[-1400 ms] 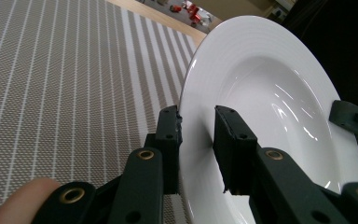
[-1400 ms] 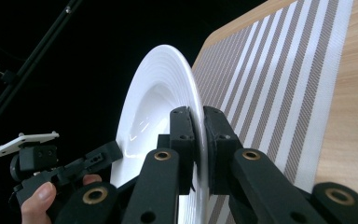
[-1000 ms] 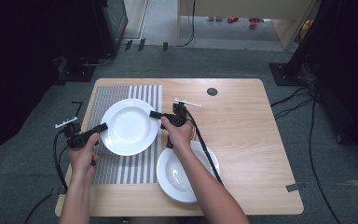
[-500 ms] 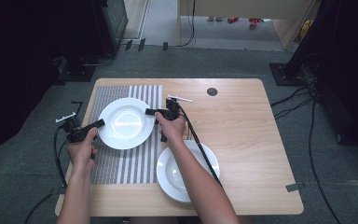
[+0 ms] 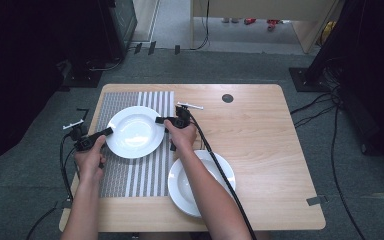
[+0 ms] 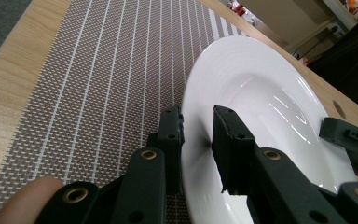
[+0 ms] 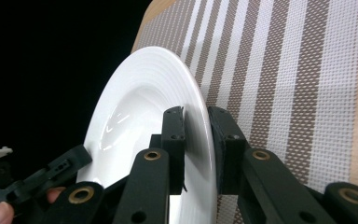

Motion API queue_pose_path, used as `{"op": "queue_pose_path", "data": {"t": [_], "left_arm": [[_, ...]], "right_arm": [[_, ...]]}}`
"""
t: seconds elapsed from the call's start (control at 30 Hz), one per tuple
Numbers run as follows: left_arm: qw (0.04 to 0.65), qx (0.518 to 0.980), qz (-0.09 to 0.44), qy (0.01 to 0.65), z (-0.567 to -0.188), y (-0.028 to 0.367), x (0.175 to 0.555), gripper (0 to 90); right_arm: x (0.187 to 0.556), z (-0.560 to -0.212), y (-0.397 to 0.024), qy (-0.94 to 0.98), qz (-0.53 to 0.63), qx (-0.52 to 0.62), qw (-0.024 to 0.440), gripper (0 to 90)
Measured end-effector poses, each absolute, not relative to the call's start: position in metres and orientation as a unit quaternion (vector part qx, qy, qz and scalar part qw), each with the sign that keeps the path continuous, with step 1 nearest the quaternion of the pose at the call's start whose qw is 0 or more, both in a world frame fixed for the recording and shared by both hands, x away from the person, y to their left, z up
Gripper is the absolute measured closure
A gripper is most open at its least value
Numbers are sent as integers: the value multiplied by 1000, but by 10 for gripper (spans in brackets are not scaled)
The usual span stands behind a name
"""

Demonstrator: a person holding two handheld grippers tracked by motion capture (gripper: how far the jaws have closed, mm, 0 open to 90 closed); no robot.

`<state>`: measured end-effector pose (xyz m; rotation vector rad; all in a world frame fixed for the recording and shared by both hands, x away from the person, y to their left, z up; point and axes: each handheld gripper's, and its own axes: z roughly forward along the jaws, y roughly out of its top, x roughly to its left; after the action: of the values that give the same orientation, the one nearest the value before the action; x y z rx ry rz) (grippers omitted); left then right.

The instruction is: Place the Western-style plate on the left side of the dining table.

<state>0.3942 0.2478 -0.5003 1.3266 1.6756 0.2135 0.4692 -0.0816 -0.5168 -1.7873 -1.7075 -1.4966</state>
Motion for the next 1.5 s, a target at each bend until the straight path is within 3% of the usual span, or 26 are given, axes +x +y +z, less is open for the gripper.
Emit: {"op": "queue_pose_path", "data": {"t": [0.43, 0.6, 0.87, 1.03, 1.5], "left_arm": [[466, 553, 105, 683, -504, 243, 396, 695], [467, 555, 122, 677, -498, 241, 394, 530], [449, 583, 119, 667, -487, 230, 384, 293], [450, 594, 138, 653, -475, 223, 374, 211], [460, 614, 160, 621, -452, 204, 335, 172]], "right_arm": [[471, -519, -74, -612, -497, -609, 83, 753], [470, -511, -73, -631, -494, -595, 56, 676], [464, -476, -91, -667, -506, -545, -34, 389], [451, -460, -116, -679, -517, -519, -52, 341], [408, -448, -177, -681, -513, -516, -75, 300]]}}
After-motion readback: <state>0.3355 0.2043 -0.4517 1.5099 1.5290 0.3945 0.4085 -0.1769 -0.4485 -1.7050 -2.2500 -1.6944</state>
